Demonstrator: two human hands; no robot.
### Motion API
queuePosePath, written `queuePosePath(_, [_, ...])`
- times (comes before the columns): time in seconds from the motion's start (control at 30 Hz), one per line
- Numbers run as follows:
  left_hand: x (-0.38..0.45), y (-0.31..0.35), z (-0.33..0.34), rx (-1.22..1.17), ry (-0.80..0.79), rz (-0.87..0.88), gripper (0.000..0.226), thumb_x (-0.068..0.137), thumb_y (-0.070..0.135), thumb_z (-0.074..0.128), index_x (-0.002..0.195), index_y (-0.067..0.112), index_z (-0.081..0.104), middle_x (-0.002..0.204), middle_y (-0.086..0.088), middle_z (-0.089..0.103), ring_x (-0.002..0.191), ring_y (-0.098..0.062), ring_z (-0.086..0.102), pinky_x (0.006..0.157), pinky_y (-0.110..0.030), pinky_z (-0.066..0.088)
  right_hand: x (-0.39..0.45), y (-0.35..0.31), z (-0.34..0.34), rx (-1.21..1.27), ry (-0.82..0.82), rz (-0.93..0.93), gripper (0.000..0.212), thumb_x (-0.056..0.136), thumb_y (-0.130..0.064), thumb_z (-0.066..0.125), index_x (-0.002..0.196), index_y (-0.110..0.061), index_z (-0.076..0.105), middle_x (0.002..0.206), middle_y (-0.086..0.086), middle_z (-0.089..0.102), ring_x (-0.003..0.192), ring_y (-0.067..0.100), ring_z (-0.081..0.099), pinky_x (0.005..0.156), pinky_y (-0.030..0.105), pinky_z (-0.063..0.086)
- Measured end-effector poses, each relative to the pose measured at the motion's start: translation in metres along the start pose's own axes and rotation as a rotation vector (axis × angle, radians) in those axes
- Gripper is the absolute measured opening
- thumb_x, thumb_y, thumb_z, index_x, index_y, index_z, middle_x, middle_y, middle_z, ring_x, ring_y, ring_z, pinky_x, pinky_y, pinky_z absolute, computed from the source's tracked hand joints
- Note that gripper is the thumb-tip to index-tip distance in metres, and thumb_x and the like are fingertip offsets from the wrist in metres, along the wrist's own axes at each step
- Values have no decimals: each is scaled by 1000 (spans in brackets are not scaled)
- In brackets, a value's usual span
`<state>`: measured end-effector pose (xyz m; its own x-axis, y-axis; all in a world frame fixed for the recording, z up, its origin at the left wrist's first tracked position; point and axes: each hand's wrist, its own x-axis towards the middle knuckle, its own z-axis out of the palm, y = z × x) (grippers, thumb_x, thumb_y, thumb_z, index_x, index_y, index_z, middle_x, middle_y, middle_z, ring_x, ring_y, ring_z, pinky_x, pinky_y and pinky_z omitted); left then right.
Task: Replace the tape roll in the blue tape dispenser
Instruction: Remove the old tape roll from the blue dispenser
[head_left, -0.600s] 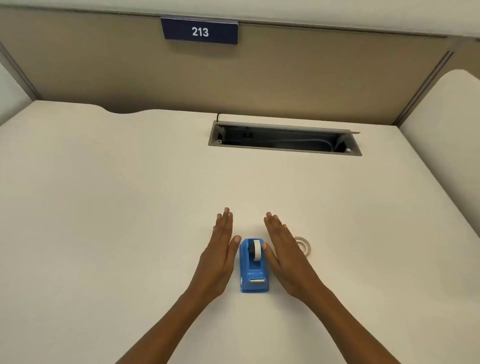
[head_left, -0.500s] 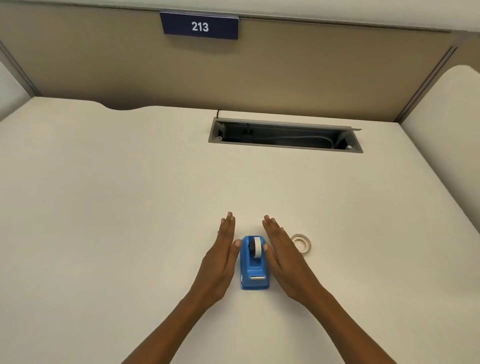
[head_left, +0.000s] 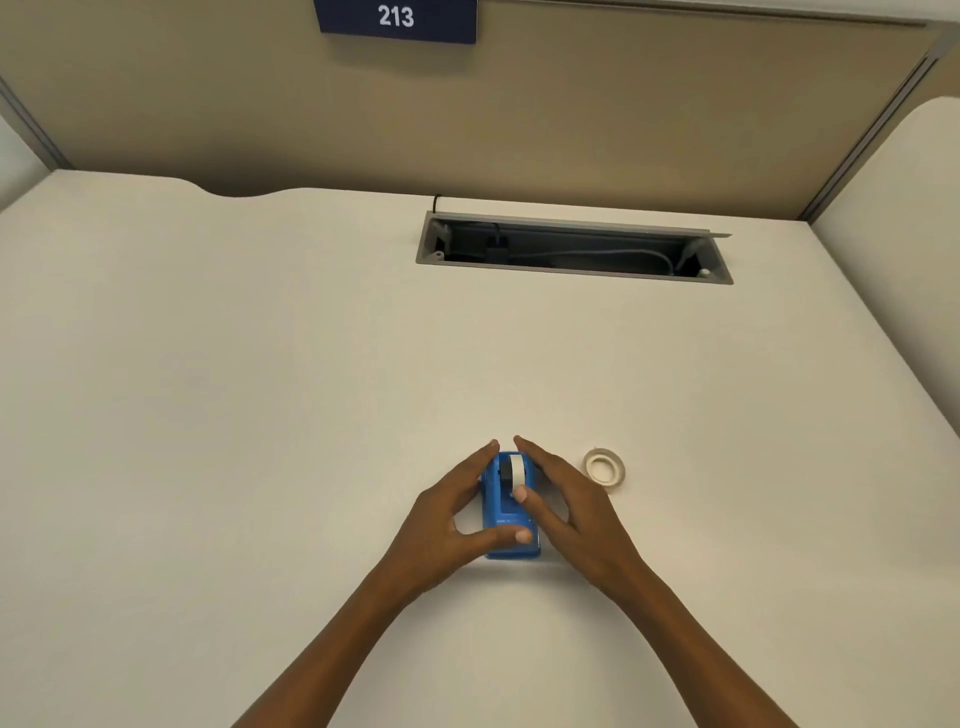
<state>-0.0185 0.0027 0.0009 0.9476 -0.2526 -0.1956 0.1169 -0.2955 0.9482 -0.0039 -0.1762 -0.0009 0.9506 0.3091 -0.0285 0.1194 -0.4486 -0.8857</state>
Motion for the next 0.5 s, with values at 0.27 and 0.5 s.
queuePosePath(0.27, [1, -9, 0, 68, -20, 41, 98, 55, 51, 82, 134, 52, 25, 136, 40, 33, 125, 15, 35, 95, -1, 32, 6, 3, -5, -111, 11, -42, 49, 84, -30, 65, 130, -27, 48, 133, -9, 55, 121, 1, 48, 99, 6, 34])
queuePosePath(0.5, [2, -13, 0, 95, -18, 57, 95, 61, 48, 80, 136, 49, 23, 142, 32, 31, 129, 10, 35, 102, -7, 32, 9, 2, -7, -65, 19, -43, 43, 84, -26, 66, 124, -26, 53, 126, -8, 60, 115, 3, 52, 96, 11, 40])
